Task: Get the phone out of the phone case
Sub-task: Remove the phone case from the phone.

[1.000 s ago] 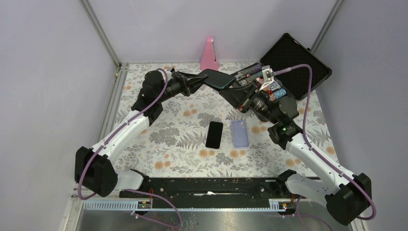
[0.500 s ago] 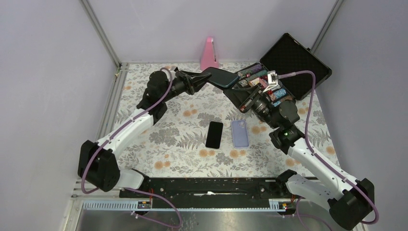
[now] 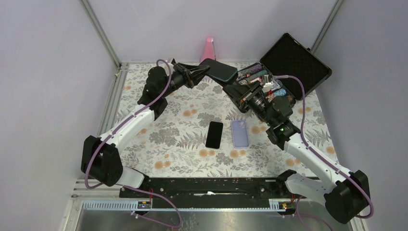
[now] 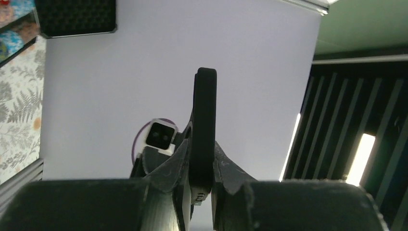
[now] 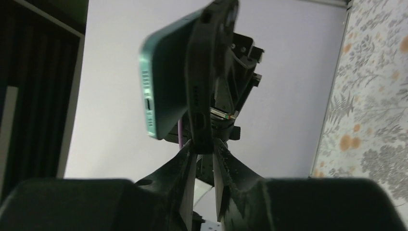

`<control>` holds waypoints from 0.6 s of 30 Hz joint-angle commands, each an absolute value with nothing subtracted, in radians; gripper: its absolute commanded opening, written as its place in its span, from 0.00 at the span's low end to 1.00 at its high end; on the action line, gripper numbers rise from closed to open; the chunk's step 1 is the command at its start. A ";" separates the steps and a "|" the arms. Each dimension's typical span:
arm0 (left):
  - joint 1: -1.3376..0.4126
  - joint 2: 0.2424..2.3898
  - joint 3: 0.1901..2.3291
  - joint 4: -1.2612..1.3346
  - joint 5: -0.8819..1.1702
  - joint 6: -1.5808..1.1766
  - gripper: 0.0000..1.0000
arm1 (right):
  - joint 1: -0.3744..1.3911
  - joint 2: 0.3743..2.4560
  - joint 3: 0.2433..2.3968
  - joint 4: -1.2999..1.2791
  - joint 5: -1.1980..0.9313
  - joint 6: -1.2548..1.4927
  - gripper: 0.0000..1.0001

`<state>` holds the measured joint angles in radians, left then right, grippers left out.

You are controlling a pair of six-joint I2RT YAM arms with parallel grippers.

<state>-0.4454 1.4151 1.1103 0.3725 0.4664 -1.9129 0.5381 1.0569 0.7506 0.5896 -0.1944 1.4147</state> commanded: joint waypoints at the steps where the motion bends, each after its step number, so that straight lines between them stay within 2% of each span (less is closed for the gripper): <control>1: -0.480 1.364 1.236 0.717 0.624 -1.952 0.00 | 0.521 1.094 0.755 0.388 -0.158 1.511 0.30; 7: -0.480 1.341 1.233 0.678 0.676 -1.879 0.00 | 0.459 1.087 0.807 0.329 -0.154 1.442 0.52; 10: -0.480 1.327 1.246 0.644 0.707 -1.797 0.00 | 0.420 1.123 0.832 0.397 -0.213 1.425 0.59; 14: -0.480 1.327 1.244 0.680 0.740 -1.780 0.00 | 0.397 1.191 0.862 0.532 -0.327 1.431 0.62; 18: -0.478 1.340 1.251 0.734 0.753 -1.771 0.00 | 0.397 1.205 0.858 0.600 -0.391 1.405 0.56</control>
